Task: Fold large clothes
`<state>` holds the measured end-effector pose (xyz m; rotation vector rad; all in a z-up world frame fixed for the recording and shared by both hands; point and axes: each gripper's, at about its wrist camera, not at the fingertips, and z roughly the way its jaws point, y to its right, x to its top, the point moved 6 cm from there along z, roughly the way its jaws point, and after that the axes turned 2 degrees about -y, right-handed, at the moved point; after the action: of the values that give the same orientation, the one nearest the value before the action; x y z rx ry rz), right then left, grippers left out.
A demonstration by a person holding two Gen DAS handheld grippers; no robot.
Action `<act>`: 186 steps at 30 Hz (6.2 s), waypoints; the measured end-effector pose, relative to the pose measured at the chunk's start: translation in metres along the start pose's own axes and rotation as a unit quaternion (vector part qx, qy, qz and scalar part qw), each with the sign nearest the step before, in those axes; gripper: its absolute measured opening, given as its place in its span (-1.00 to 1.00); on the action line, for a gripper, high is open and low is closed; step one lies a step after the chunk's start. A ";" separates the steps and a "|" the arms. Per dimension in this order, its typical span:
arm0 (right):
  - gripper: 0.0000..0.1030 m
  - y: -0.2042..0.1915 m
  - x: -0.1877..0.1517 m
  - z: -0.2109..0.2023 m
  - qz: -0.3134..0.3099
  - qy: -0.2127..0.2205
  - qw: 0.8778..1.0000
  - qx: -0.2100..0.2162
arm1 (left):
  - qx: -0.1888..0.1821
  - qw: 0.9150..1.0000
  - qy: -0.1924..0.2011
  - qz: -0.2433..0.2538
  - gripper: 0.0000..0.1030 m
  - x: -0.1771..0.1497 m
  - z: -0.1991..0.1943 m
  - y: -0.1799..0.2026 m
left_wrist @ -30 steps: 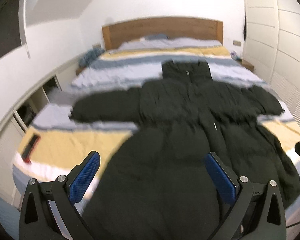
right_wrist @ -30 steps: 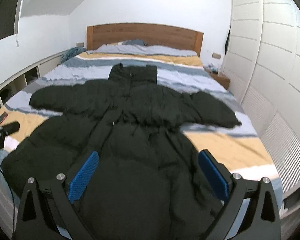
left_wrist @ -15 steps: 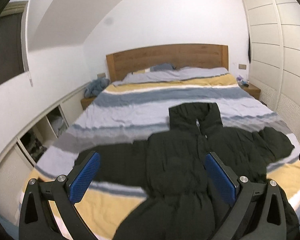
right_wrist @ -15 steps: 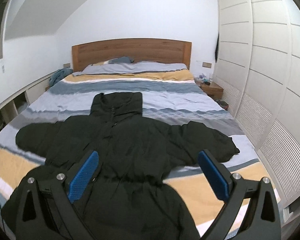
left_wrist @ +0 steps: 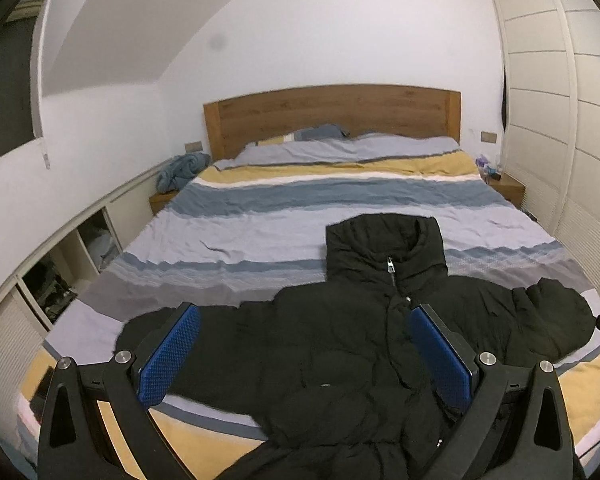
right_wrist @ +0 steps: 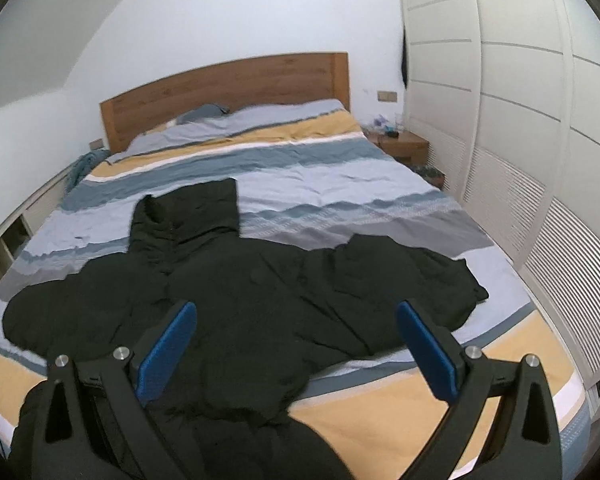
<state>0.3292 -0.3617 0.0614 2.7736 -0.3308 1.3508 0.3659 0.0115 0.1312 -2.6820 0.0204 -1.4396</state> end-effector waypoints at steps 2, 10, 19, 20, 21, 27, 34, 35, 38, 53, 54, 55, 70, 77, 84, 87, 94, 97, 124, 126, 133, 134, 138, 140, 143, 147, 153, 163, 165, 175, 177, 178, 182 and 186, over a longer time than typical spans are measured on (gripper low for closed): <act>0.96 0.010 -0.001 0.015 0.006 -0.009 1.000 -0.005 | -0.005 1.000 -0.009 0.002 0.99 -0.005 0.013 0.007; 0.96 0.062 -0.009 0.075 0.037 -0.044 0.998 -0.035 | 0.004 0.999 -0.051 0.008 0.99 -0.037 0.063 0.024; 0.96 0.116 -0.030 0.141 0.085 -0.091 0.991 -0.046 | 0.018 0.997 -0.075 0.005 0.99 -0.058 0.103 0.029; 0.96 0.122 -0.032 0.147 0.094 -0.094 0.990 -0.044 | 0.019 0.997 -0.076 0.008 0.99 -0.061 0.107 0.031; 0.96 0.129 -0.035 0.155 0.107 -0.098 0.989 -0.041 | 0.019 0.997 -0.078 0.010 0.99 -0.062 0.110 0.031; 0.96 0.160 -0.046 0.180 0.171 -0.103 0.980 -0.015 | 0.018 0.995 -0.095 0.017 0.99 -0.077 0.133 0.036; 0.97 0.202 -0.062 0.202 0.269 -0.104 0.957 0.019 | 0.018 0.994 -0.109 0.017 0.99 -0.088 0.151 0.036; 0.97 0.206 -0.063 0.204 0.280 -0.104 0.954 0.025 | 0.019 0.994 -0.111 0.019 0.99 -0.090 0.153 0.037; 0.94 0.222 -0.073 0.214 0.341 -0.100 0.933 0.055 | 0.022 0.993 -0.115 0.023 0.99 -0.094 0.158 0.038; -0.54 0.250 -0.078 0.237 0.472 -0.052 0.871 0.126 | 0.028 0.991 -0.128 0.038 0.99 -0.107 0.162 0.033; -0.60 0.249 -0.076 0.237 0.468 -0.049 0.873 0.127 | 0.028 0.991 -0.128 0.037 0.99 -0.106 0.162 0.032; -0.69 0.247 -0.072 0.236 0.458 -0.046 0.879 0.126 | 0.027 0.991 -0.128 0.035 0.99 -0.106 0.160 0.032; -0.88 0.197 0.004 0.176 0.321 0.003 0.935 0.153 | 0.024 0.993 -0.111 0.035 0.99 -0.096 0.132 0.022; -0.88 0.130 0.041 0.132 0.222 0.019 0.955 0.195 | 0.027 0.994 -0.101 0.018 0.99 -0.089 0.111 0.007; -0.88 0.034 0.046 0.101 0.104 0.006 0.967 0.234 | 0.025 0.995 -0.096 0.014 0.99 -0.088 0.089 -0.005; -0.88 0.000 0.030 0.090 0.070 -0.005 0.967 0.246 | 0.026 0.995 -0.094 0.017 0.99 -0.090 0.079 -0.011; -0.88 -0.067 -0.019 0.083 -0.032 -0.043 0.968 0.246 | 0.028 0.995 -0.097 0.008 0.99 -0.098 0.062 -0.026; -0.87 -0.095 -0.044 0.078 -0.084 -0.056 0.967 0.233 | 0.027 0.995 -0.100 0.002 0.99 -0.102 0.055 -0.031; -0.02 -0.167 -0.154 0.024 -0.206 -0.133 0.951 0.188 | 0.038 0.998 -0.054 -0.023 0.99 -0.098 -0.067 -0.050; -0.02 -0.166 -0.154 0.006 -0.199 -0.127 0.953 0.193 | 0.030 0.998 -0.054 -0.022 0.99 -0.101 -0.075 -0.041; -0.02 -0.140 -0.147 -0.038 -0.174 -0.110 0.962 0.182 | 0.009 0.997 -0.070 0.015 0.99 -0.115 -0.085 -0.002; -0.02 -0.135 -0.144 -0.040 -0.170 -0.108 0.963 0.178 | 0.003 0.997 -0.072 0.016 0.99 -0.117 -0.084 0.004; -0.02 -0.099 -0.126 -0.050 -0.142 -0.093 0.973 0.153 | -0.005 0.996 -0.084 0.015 0.99 -0.123 -0.076 0.021; -0.02 -0.085 -0.117 -0.050 -0.130 -0.089 0.977 0.141 | -0.008 0.996 -0.092 0.009 0.99 -0.125 -0.067 0.029; -0.02 -0.062 -0.101 -0.046 -0.109 -0.081 0.983 0.125 | -0.011 0.995 -0.101 0.008 0.99 -0.124 -0.053 0.042; -0.02 -0.044 -0.086 -0.031 -0.089 -0.079 0.986 0.117 | -0.020 0.994 -0.108 0.023 0.99 -0.123 -0.030 0.070; -0.02 -0.035 -0.071 0.004 -0.079 -0.086 0.988 0.105 | -0.028 0.992 -0.112 0.042 0.99 -0.113 0.010 0.111; -0.02 -0.040 -0.040 0.071 -0.073 -0.083 0.988 0.106 | -0.044 0.991 -0.121 0.030 0.99 -0.098 0.091 0.165; -0.02 -0.042 -0.037 0.085 -0.068 -0.085 0.988 0.107 | -0.045 0.991 -0.123 0.023 0.99 -0.097 0.110 0.173; -0.02 -0.045 -0.072 0.160 -0.073 -0.129 0.983 0.110 | -0.025 0.984 -0.174 0.030 0.99 -0.152 0.172 0.164; 0.00 -0.036 -0.080 0.168 -0.068 -0.136 0.983 0.107 | -0.027 0.983 -0.178 0.030 0.99 -0.159 0.168 0.156; 0.09 -0.031 -0.081 0.171 -0.063 -0.139 0.983 0.106 | -0.027 0.983 -0.179 0.029 0.99 -0.161 0.166 0.151; 0.16 -0.015 -0.083 0.173 -0.056 -0.148 0.984 0.087 | -0.016 0.981 -0.190 0.033 0.99 -0.168 0.156 0.129; 0.16 -0.003 -0.075 0.162 -0.060 -0.143 0.986 0.056 | -0.006 0.983 -0.184 0.022 0.99 -0.164 0.139 0.110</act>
<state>0.4104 -0.3660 -0.0976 3.0271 -0.0942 0.9736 0.3942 -0.0773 -0.0911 -2.8912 0.0617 -0.9162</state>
